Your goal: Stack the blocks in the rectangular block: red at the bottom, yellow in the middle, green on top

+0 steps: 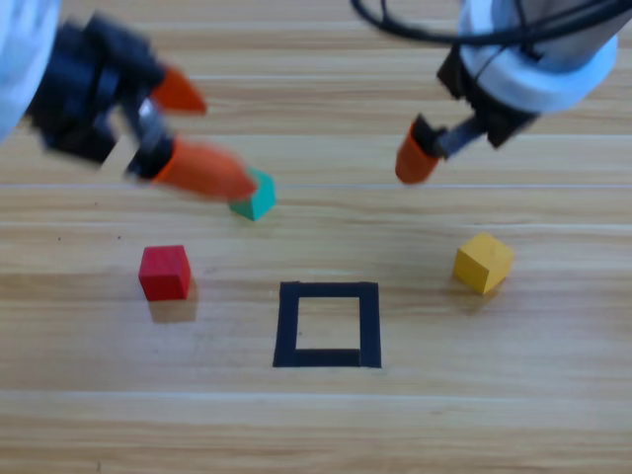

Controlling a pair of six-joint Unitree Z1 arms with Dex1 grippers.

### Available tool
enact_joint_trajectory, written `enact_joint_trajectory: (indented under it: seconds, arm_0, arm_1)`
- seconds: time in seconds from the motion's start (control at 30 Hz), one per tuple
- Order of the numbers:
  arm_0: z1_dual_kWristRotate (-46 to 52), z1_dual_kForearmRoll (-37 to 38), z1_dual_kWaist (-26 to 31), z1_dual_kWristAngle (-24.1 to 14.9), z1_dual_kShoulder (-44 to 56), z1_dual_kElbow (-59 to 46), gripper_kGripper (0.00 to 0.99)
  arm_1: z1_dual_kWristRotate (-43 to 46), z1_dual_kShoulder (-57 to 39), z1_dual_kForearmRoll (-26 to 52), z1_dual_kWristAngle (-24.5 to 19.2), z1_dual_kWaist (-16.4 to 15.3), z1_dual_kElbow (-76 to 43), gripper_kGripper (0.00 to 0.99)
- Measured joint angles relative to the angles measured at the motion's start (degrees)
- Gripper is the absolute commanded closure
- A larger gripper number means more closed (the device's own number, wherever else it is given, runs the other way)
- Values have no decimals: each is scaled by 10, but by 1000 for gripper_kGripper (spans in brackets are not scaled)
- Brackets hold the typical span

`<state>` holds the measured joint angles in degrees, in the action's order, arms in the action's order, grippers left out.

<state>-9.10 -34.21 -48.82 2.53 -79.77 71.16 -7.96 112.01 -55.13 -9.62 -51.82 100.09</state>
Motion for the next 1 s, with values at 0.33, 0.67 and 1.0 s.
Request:
enact_joint_trajectory:
  seconds: [0.33, 0.67, 1.0]
  arm_0:
    - [231, -93, 31, -76, -160, 187, 0]
    - [356, -156, 142, -123, -275, 180, 0]
    - [416, -237, 175, -139, -421, 257, 17]
  arm_1:
    - [52, 34, -6, -18, 35, -15, 7]
    - [116, 83, -7, 23, 55, -29, 8]
    - [144, 87, -7, 27, 70, -29, 10]
